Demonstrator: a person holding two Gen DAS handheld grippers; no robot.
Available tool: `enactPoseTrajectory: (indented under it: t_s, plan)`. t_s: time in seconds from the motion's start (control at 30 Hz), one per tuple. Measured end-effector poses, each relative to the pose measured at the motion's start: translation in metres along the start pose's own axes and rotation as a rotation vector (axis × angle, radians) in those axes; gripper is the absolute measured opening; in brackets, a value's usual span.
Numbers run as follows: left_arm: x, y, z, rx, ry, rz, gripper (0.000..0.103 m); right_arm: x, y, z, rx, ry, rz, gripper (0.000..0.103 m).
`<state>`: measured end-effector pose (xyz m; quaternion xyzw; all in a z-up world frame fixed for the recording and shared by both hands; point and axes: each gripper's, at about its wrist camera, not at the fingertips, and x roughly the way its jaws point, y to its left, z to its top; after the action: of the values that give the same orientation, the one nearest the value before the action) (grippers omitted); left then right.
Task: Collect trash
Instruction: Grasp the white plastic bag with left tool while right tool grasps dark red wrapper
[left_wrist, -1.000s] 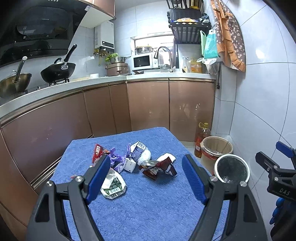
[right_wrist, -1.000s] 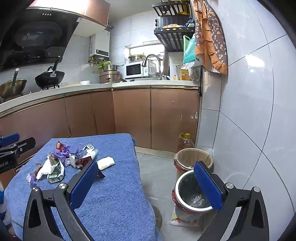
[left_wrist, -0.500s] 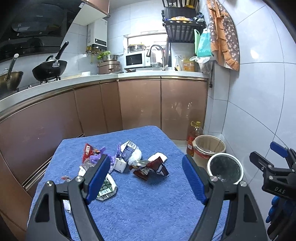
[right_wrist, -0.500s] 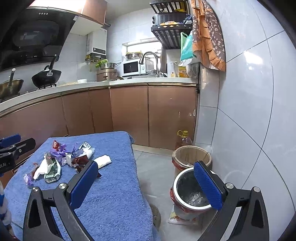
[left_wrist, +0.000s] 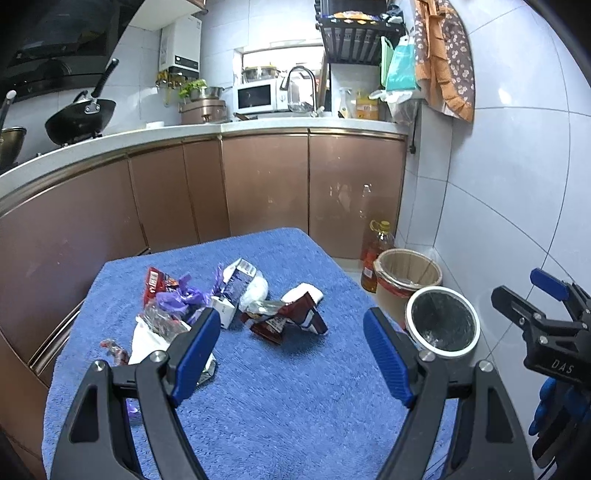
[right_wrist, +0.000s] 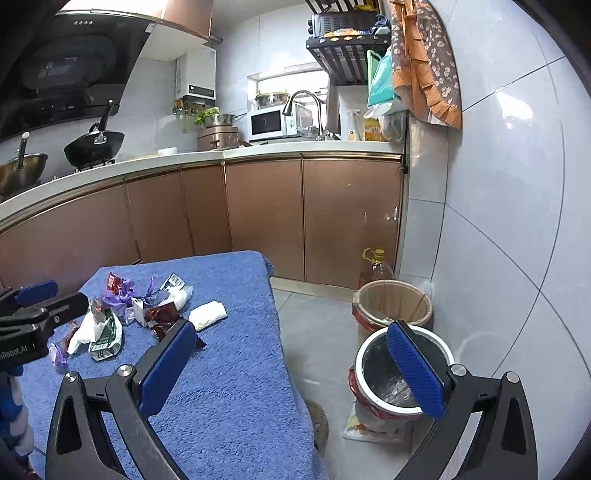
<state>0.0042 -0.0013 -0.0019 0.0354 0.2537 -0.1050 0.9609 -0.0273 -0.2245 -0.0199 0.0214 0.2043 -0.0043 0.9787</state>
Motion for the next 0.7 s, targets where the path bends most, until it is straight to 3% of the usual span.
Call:
enactPoseTrajectory:
  t_s: [0.2, 0.33, 0.47, 0.53, 0.7]
  plan:
    - [0.017, 0.015, -0.007, -0.015, 0.037, -0.027, 0.079, 0.014, 0.004, 0.000, -0.017, 0.032, 0.030, 0.103]
    - [0.029, 0.046, -0.014, -0.047, 0.070, -0.007, 0.079, 0.030, 0.010, -0.001, -0.029, 0.068, 0.075, 0.103]
    - [0.037, 0.090, -0.023, -0.089, 0.113, 0.024, 0.079, 0.050, 0.021, -0.002, -0.043, 0.110, 0.149, 0.101]
    - [0.040, 0.116, -0.029, -0.109, 0.139, 0.042, 0.079, 0.063, 0.028, -0.003, -0.048, 0.141, 0.203, 0.094]
    - [0.051, 0.167, -0.041, -0.149, 0.209, 0.030, 0.078, 0.101, 0.054, -0.007, -0.091, 0.218, 0.336, 0.087]
